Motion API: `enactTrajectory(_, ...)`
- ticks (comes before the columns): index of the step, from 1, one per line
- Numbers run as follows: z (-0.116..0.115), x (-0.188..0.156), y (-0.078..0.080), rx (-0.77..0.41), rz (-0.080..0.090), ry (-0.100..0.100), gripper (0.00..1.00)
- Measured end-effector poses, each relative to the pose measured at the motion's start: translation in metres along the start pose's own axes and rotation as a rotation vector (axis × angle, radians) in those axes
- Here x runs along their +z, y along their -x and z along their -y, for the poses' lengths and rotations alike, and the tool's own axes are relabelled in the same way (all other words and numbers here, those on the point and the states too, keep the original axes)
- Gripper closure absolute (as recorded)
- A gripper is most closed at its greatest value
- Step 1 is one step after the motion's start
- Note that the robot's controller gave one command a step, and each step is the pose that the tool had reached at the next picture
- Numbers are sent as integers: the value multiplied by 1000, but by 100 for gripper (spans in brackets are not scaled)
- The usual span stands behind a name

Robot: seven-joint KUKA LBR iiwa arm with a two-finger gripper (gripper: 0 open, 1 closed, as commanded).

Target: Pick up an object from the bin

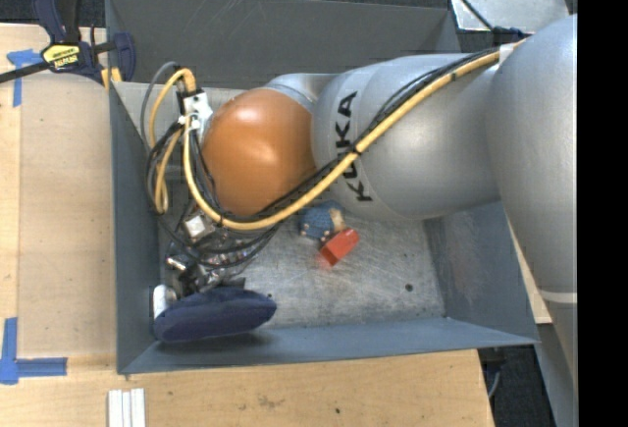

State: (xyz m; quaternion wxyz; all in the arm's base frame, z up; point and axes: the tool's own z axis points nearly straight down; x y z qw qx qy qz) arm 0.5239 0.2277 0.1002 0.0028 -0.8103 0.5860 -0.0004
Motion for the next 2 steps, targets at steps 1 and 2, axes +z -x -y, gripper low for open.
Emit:
enactTrajectory(1, 2, -49, 1, 2, 0, -2, 100)
enactTrajectory(2, 3, -86, 1, 4, 0, -1, 100)
